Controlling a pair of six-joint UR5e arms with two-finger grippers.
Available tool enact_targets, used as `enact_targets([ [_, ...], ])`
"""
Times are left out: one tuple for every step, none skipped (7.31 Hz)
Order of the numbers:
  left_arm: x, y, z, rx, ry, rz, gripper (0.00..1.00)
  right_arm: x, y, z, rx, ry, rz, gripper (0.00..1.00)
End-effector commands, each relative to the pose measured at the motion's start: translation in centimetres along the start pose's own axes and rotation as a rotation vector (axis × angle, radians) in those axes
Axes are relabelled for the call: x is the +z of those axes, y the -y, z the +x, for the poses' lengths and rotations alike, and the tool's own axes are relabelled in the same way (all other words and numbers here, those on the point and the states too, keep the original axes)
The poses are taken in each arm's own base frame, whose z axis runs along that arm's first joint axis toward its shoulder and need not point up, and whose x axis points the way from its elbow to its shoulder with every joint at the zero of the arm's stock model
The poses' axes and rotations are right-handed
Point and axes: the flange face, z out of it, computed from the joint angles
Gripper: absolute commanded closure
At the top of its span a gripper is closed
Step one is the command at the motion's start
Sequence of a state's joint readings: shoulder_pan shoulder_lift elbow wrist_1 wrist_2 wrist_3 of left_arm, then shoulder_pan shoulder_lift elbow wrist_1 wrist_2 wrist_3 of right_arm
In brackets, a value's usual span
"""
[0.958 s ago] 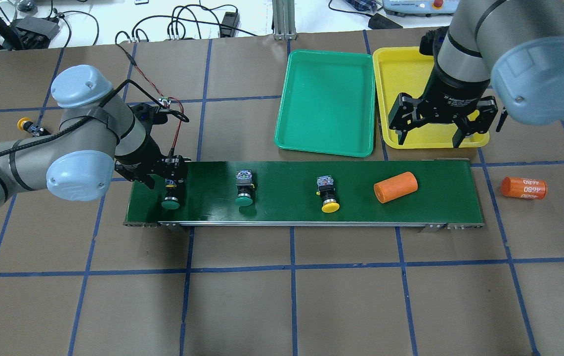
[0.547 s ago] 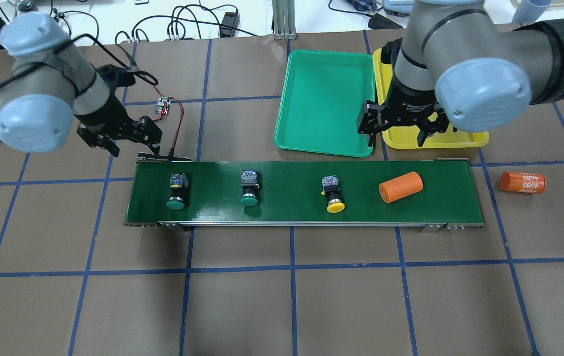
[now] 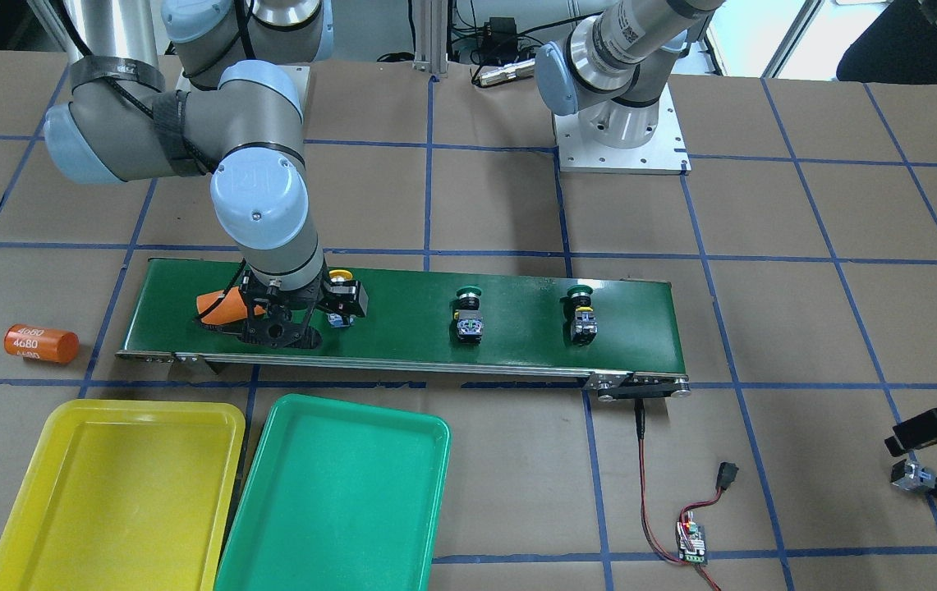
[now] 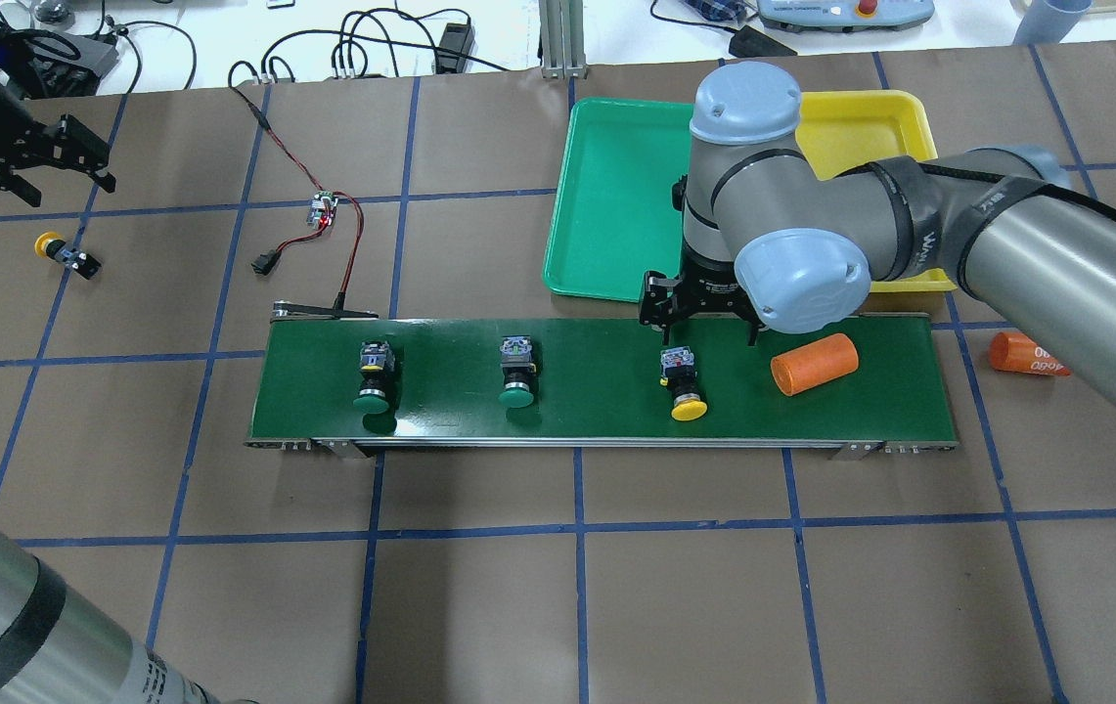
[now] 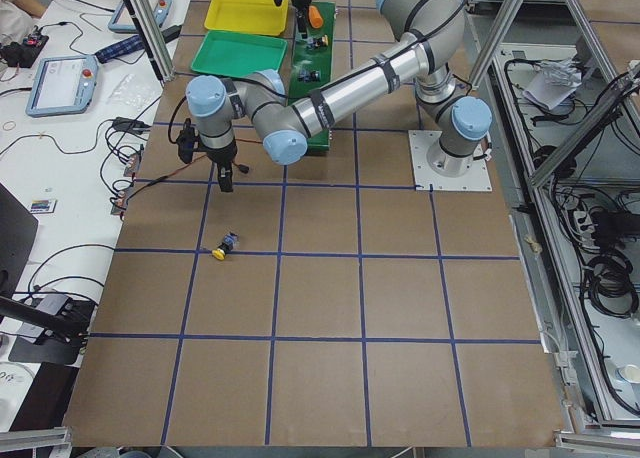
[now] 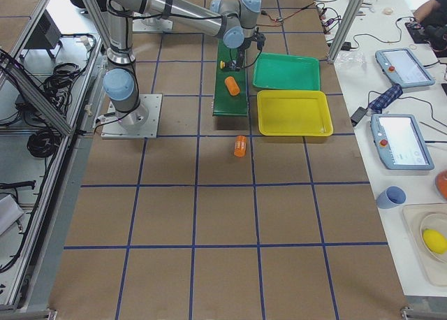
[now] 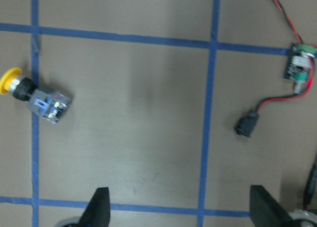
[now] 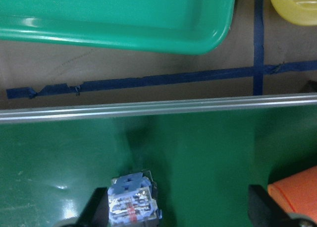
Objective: Sort buttons by color to trays
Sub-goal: 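Lower the right gripper over the yellow-capped button on the belt while the left arm withdraws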
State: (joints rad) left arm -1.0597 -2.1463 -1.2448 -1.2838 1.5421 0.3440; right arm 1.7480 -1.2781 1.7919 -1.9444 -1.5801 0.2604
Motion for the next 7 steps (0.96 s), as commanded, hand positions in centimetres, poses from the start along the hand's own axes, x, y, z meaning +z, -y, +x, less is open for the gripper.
enact_targets([
  [3.3,2.0,-6.3,-0.087,0.030,0.003,0.00,0.8,-0.3,-0.1,0.003,-0.002,-0.018,0.00],
  [5.0,3.4,-6.2,-0.088,-0.034,0.084,0.00,0.9,-0.4,-0.4,-0.003,0.024,-0.026,0.00],
  [6.4,3.7,-6.6,-0.093,-0.037,0.073,0.00,1.1,-0.4,-0.5,-0.003,0.034,-0.034,0.00],
  [8.4,3.4,-8.2,-0.230,-0.044,0.044,0.00,1.7,-0.6,-0.6,-0.002,0.028,-0.047,0.00],
  [9.9,3.0,-10.3,-0.415,-0.055,0.027,0.00,2.4,-1.0,-0.4,0.008,0.019,-0.060,0.12],
  [11.5,3.0,-10.5,-0.468,-0.060,0.006,0.00,3.0,-1.5,-0.2,0.008,0.008,-0.072,0.12],
  [13.1,3.0,-10.6,-0.511,-0.058,-0.002,0.00,2.9,-1.5,-0.2,0.009,0.007,-0.065,0.44],
])
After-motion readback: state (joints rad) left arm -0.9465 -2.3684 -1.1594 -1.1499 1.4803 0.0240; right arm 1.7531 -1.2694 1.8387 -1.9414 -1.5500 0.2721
